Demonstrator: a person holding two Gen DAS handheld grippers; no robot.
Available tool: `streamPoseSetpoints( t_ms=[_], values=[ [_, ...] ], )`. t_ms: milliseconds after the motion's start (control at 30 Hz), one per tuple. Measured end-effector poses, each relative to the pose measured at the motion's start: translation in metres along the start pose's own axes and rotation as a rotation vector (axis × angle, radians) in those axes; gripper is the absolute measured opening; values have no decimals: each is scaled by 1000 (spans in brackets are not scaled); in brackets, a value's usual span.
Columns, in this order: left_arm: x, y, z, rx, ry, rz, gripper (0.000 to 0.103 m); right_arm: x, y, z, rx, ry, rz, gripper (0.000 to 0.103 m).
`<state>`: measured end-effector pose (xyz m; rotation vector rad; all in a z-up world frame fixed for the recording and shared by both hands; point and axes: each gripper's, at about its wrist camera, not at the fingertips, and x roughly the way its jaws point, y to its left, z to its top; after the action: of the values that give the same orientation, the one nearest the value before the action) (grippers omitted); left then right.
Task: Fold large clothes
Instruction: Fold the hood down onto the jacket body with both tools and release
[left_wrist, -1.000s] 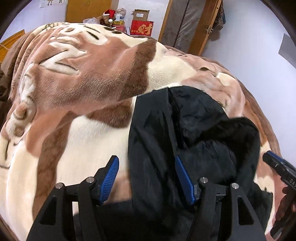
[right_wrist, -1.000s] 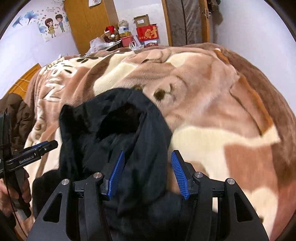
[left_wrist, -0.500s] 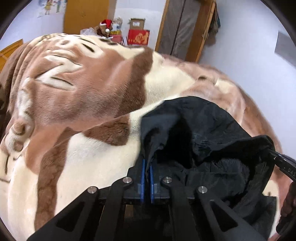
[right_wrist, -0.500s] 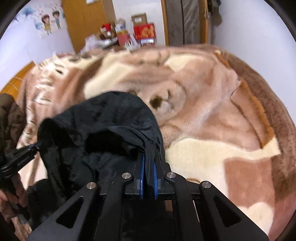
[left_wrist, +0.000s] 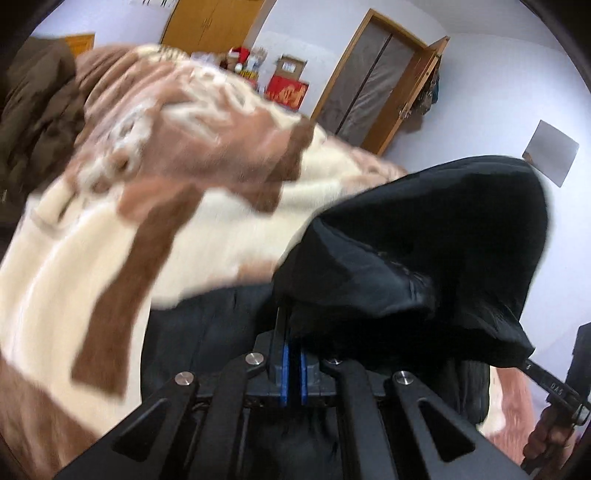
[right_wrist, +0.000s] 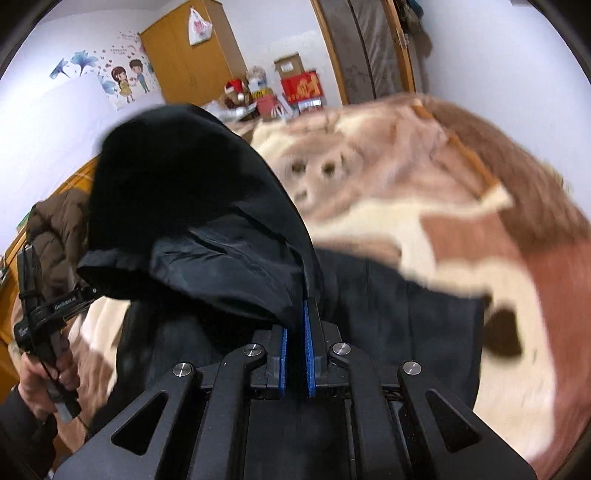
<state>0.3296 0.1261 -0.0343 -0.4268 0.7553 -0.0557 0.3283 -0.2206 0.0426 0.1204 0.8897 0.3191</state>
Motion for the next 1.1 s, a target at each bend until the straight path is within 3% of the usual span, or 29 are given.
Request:
streamPoseSetpoints(
  t_ms=[167,267,300,400,467,567,633,733,900,1100],
  values=[
    [6,15,-57,8,140,52,10,14,-10,-48,19,141,-39,8],
    [-5,21,-79,25,185,89,10,5,-21,-62,44,156,-42,9],
    [-11,24,-84,25,193,90,10,-1,-24,-63,53,150,-44,15],
    [-31,27,-89,38,176,105,10,-17,-23,-51,68,96,-34,26],
    [-42,21,-79,50,134,108,10,-20,-14,-37,58,52,-13,28],
    [-45,2,-56,64,75,49,10,-7,9,-15,18,20,19,28],
    [-36,-19,-47,90,58,-2,17,5,24,-12,-5,20,43,28],
    [-6,-44,-55,149,106,-47,21,47,38,-23,-33,112,7,28],
    [31,-45,-117,174,252,-31,21,77,27,-74,-30,214,-18,28],
    [33,-38,-132,146,255,-17,21,87,20,-93,6,263,-29,28]
  ],
)
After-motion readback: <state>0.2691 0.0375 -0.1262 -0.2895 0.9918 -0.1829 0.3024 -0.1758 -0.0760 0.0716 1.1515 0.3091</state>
